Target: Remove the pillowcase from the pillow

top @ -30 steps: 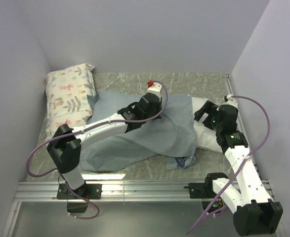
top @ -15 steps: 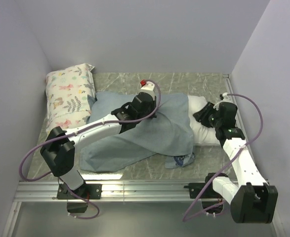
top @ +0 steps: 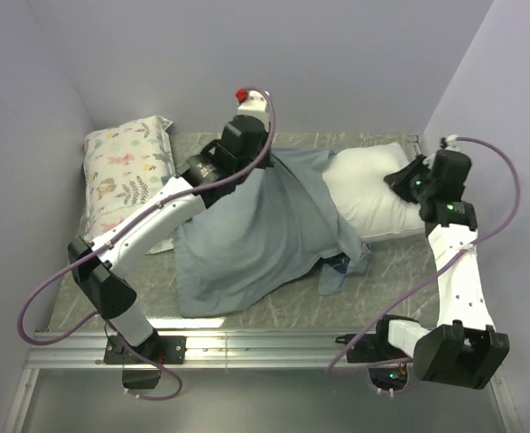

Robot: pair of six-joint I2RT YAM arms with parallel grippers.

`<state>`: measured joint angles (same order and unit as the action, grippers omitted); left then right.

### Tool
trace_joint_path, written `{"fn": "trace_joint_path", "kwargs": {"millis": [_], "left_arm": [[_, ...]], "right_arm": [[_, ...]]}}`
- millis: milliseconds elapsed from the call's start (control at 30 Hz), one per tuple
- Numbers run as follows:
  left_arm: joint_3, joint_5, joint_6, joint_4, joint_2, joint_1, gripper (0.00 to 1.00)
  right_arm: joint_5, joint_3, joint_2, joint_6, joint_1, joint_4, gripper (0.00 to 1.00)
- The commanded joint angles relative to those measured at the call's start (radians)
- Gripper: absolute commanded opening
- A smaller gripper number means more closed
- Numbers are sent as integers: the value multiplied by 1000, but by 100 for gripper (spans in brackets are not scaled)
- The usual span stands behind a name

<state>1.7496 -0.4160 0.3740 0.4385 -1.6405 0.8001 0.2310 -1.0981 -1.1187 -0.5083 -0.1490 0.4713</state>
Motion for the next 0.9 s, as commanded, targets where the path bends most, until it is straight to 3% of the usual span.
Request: {"fn": "trace_joint_path", "kwargs": {"millis": [0,133,233,367,467,500,600,767,800,833,867], "left_arm": [[126,-63,-46,51,59,-110,0],[250,-20,-72,120,-22,-212,1],[301,83,-58,161,-145,-225,0],[101,152,2,77,-121,-225,1],[-60,144,65,30,-39,-223,48],[-111,157,78,8,-9,-223,69],[-349,213,146,-108,149,-222,81],[-605,284,198,-181,369,-222,86],[-633,305,203,-194,389,-222,86],[-659,327,206,-207,418,-222,87],[-705,354,207,-216,430,-220,88]], "right_arm": [[-18,-72,8,-19,-125,-3,0],[40,-48,3,-55,-190,-31,0],[51,-6,-9,-75,-195,-68,0],[47,47,-7,-61,-198,-94,0],[25,82,7,-42,-195,-99,0],[33,104,11,-41,-193,-103,0],[36,148,34,-29,-184,-123,0],[-27,159,82,19,-138,-96,1],[-42,153,89,24,-124,-88,6],[-67,147,97,30,-106,-80,20],[-114,138,103,40,-68,-54,28]]}}
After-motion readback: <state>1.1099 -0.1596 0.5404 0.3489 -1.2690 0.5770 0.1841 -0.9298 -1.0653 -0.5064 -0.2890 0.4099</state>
